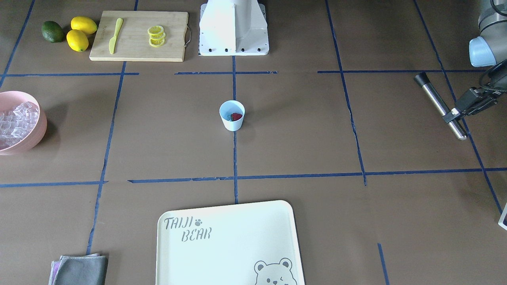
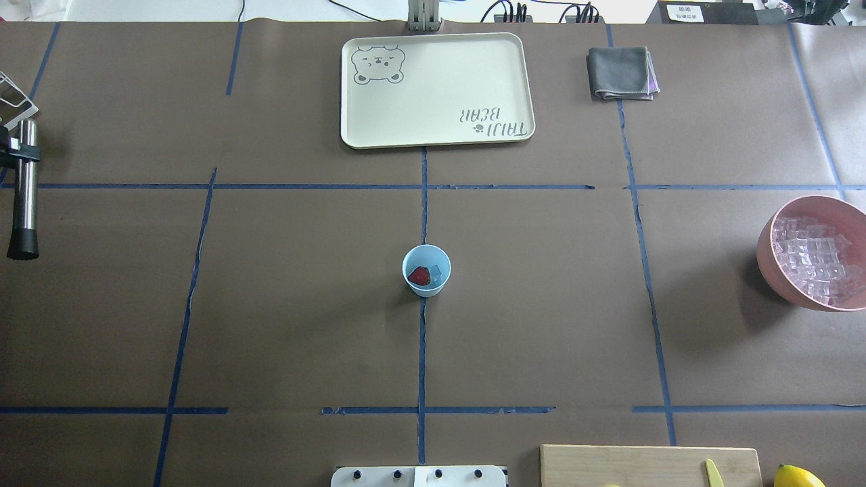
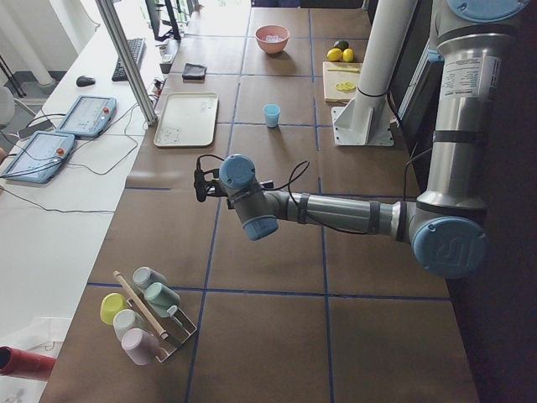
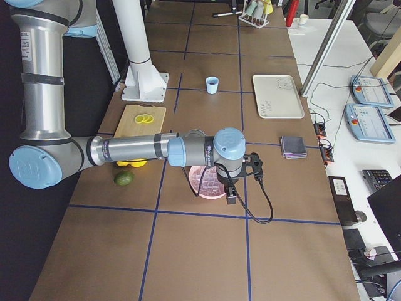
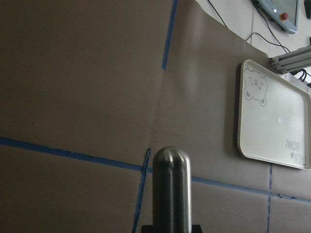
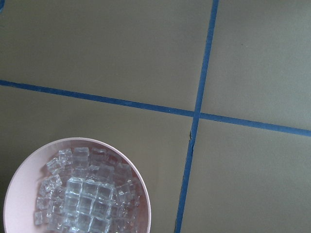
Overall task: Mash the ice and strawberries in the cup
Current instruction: 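Carry the muddler back and lower it beside the dish rack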
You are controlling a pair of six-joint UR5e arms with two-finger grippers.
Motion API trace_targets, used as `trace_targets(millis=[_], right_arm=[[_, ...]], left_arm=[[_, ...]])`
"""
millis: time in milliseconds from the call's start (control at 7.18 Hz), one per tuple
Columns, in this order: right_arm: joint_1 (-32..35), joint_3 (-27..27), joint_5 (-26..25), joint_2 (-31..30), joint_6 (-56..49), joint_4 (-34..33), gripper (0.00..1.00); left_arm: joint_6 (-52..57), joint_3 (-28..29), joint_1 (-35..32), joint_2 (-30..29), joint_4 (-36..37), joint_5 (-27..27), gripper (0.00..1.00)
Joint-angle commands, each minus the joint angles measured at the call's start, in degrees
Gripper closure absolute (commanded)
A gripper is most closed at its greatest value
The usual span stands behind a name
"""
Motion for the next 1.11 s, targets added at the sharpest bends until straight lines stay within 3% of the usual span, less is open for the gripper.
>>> trace_targets(millis=[0,278,974], right_arm=[[-0.06,-0.01,-0.01,0.02,-0.09,0.07,0.00],[-0.15,-0.10,-0.01,0.45,-0.09,-0.02,0.00],[-0.15,-0.19,-0.10,0.63,-0.18,-0.02,0.00]], left_arm=[[11.65,1.49,2.40,2.76,2.91,3.60,1.00],[21.06,1.49,5.57,7.05,7.91,10.36,1.00],[22.50,2.37,12.68,9.36,10.84,18.82,1.00]])
